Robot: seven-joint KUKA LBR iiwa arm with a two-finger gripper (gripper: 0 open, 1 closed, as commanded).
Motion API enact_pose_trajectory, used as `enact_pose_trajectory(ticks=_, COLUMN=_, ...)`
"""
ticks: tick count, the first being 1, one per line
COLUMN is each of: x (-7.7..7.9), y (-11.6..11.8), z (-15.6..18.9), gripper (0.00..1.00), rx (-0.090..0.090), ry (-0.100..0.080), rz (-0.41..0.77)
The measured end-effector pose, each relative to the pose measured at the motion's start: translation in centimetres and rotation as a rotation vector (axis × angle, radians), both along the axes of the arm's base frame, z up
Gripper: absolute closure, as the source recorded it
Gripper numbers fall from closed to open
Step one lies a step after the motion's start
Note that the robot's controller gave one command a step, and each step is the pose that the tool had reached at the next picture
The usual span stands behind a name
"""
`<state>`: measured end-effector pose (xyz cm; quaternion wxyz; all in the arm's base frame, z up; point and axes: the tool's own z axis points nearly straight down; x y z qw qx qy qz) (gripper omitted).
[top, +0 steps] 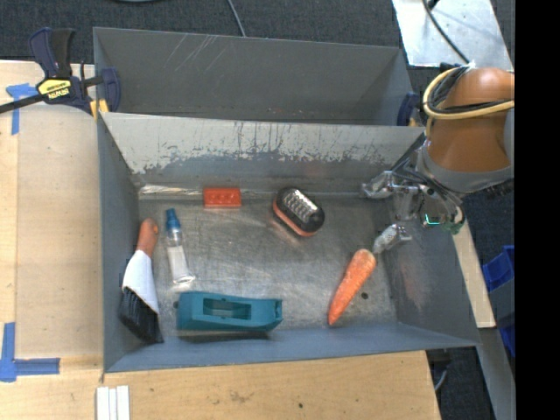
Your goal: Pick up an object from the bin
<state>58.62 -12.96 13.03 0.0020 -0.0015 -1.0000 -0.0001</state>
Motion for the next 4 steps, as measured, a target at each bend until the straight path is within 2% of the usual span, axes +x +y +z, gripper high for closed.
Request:
enact_pose_trajectory(ticks=1, x=0.2, y=0.0, z=0.5, gripper=0.00, rx=-0.001, ry=-0.008, rz=0.002)
enact_pose_trajectory(ticks=2, x=0.8, y=0.7, z=-2.5, gripper=0.00, rx=-0.006, ry=-0.027, rz=0.045)
enact_pose_trajectory(ticks=3, x=0.1, y=0.9, z=-4.0, gripper=0.00, rx=0.001, ry=-0.001, rz=0.056)
enact_pose_trajectory(ticks=4, x=-4.8, y=2.3, z=-1.2, gripper=0.00, rx=0.000, ry=-0.008, rz=0.014)
